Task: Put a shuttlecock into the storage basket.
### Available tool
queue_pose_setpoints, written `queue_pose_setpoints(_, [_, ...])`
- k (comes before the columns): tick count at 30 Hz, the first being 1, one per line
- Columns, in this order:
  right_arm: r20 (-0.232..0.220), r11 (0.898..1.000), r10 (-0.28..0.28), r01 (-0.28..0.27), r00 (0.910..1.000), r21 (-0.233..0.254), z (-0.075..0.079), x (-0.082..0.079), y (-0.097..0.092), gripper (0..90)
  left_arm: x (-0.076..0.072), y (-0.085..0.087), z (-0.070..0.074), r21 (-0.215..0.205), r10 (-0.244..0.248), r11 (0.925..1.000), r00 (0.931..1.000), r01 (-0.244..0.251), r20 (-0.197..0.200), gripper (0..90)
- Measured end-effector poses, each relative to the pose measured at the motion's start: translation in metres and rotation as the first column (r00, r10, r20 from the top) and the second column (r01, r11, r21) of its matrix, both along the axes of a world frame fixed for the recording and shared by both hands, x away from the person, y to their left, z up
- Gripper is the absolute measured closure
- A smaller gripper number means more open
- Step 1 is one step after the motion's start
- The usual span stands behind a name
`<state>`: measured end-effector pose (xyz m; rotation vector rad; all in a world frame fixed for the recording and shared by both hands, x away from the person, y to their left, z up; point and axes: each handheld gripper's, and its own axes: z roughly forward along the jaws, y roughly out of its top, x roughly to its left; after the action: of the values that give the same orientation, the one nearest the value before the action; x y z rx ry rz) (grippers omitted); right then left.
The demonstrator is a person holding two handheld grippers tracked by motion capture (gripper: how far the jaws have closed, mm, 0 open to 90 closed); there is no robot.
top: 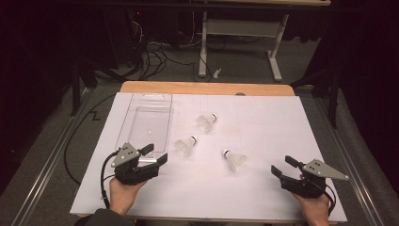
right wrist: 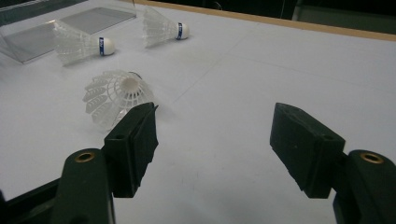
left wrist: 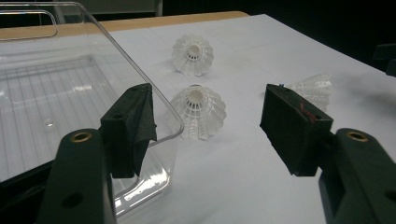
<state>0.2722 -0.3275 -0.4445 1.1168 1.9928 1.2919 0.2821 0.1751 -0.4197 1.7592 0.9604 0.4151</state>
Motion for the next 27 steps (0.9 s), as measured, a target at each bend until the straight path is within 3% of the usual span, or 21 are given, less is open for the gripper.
queue_pose_setpoints(16, [0.003,1.000,0.001,-0.001,1.0000,0.002,0.000,0.000,0.000,32.6,0.013,-0.016,0.005,0.027,-0.027,0.9993,0.9996,0.027,-0.001,35.7])
queue_pose_setpoints(27, [0.001,1.000,-0.003,0.003,1.0000,0.009,0.000,-0.001,-0.001,32.6,0.020,-0.024,0.009,0.019,-0.039,0.9991,0.9992,0.039,0.002,35.8])
